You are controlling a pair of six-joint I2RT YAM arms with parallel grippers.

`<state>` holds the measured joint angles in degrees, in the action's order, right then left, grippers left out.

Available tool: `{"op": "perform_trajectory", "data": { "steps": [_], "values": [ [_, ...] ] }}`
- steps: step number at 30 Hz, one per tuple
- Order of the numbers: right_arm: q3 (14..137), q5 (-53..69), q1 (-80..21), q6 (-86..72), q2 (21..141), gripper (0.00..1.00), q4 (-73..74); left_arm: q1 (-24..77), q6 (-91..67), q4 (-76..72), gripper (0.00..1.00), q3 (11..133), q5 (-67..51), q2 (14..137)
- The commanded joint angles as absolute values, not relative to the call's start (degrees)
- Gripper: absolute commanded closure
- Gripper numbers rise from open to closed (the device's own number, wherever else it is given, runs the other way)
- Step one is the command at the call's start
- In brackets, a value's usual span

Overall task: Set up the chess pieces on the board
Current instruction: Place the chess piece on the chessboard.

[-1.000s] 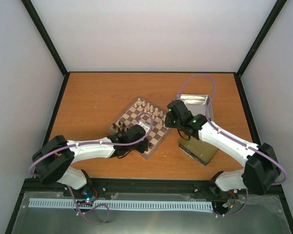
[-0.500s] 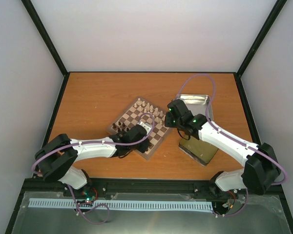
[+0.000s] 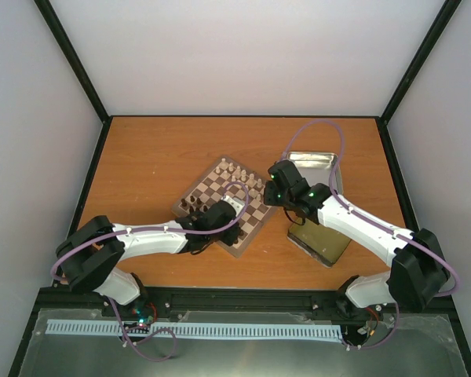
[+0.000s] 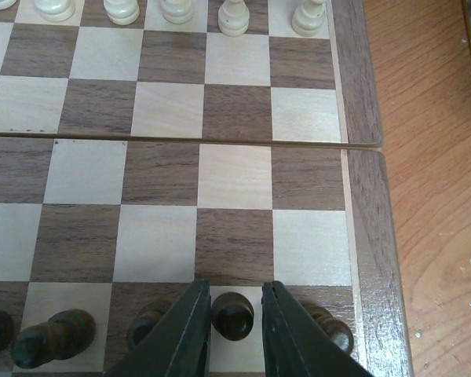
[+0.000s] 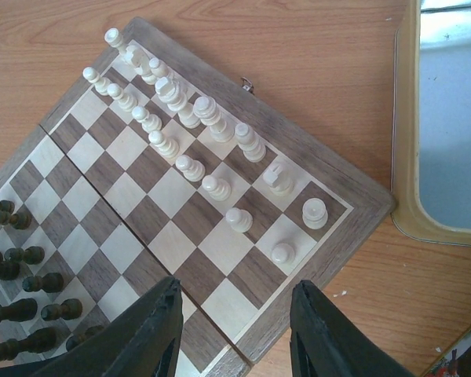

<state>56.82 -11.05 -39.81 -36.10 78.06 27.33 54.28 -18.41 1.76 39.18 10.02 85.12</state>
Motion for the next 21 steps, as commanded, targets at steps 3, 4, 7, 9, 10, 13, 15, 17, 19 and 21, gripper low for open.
{"op": "perform_trajectory", "data": {
  "steps": [3,4,7,9,10,13,15,17,19,21],
  "values": [
    [57.0,-11.1,-39.4,-36.8,77.9,0.61,26.9,54.9,-18.4,3.2,0.78,42.9,10.3,81.7],
    [57.0,-11.1,-39.4,-36.8,77.5,0.60,27.0,54.9,-18.6,3.7,0.76,43.2,10.5,80.7],
    [56.9,-11.2,-39.4,-36.4,76.2,0.60,27.0,54.9,-19.5,5.5,0.67,44.6,12.0,77.1],
    [56.8,-12.1,-39.4,-35.9,75.0,0.56,27.5,54.9,-19.7,7.0,0.62,45.6,13.3,74.3],
    [56.7,-12.6,-39.4,-35.5,74.2,0.54,27.7,54.9,-20.0,7.9,0.58,46.3,14.6,72.3],
    [55.8,-15.2,-39.4,-34.0,71.0,0.50,28.8,54.9,-20.3,10.7,0.50,47.8,18.1,66.6],
    [54.8,-17.6,-39.4,-32.8,68.1,0.48,29.8,54.9,-20.3,12.2,0.43,48.2,20.7,61.9],
    [53.2,-19.8,-39.4,-31.2,64.9,0.48,30.9,54.9,-19.2,13.5,0.39,48.0,22.4,56.9],
    [51.9,-21.3,-39.4,-30.9,61.6,0.47,32.2,54.9,-17.1,13.1,0.33,47.3,22.4,52.1],
    [50.6,-21.9,-39.4,-30.4,57.6,0.47,33.5,54.9,-16.6,14.2,0.23,47.2,23.5,47.8]
  ]
}}
